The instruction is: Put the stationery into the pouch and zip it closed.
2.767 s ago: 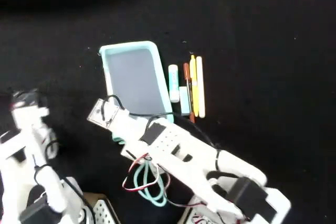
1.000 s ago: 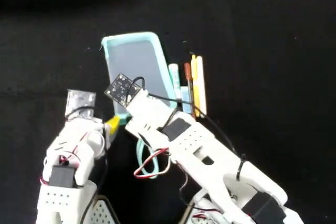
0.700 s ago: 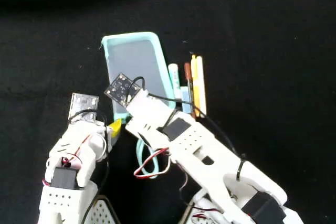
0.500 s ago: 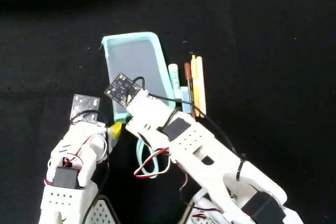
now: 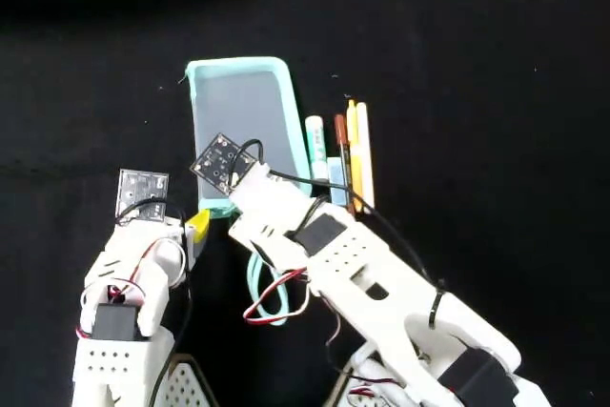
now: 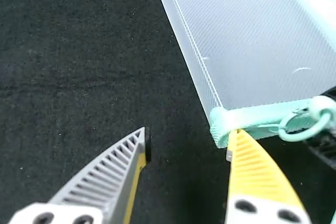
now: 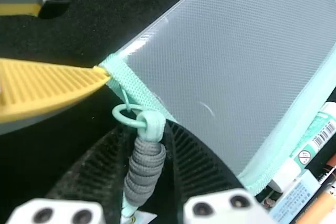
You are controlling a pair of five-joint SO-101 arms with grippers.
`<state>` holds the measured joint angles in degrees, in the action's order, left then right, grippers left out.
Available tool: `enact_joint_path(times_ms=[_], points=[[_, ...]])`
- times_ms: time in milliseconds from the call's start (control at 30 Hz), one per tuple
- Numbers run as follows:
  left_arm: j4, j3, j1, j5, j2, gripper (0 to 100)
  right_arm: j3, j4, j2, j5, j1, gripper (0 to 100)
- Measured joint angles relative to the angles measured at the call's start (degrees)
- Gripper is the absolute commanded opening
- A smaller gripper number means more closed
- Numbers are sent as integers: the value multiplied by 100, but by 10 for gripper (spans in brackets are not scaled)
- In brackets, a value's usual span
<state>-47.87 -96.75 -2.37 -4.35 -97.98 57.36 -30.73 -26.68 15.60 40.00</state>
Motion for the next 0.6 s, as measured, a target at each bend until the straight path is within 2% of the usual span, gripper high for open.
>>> enact_joint_path(times_ms=[133,200,600], points=[[0,0,0,-18,0,23,0,0,0,0,0,11],[35,0,26,-70,0,46,0,0,0,0,0,11],[132,0,35,-220,0,38,0,0,0,0,-18,11]])
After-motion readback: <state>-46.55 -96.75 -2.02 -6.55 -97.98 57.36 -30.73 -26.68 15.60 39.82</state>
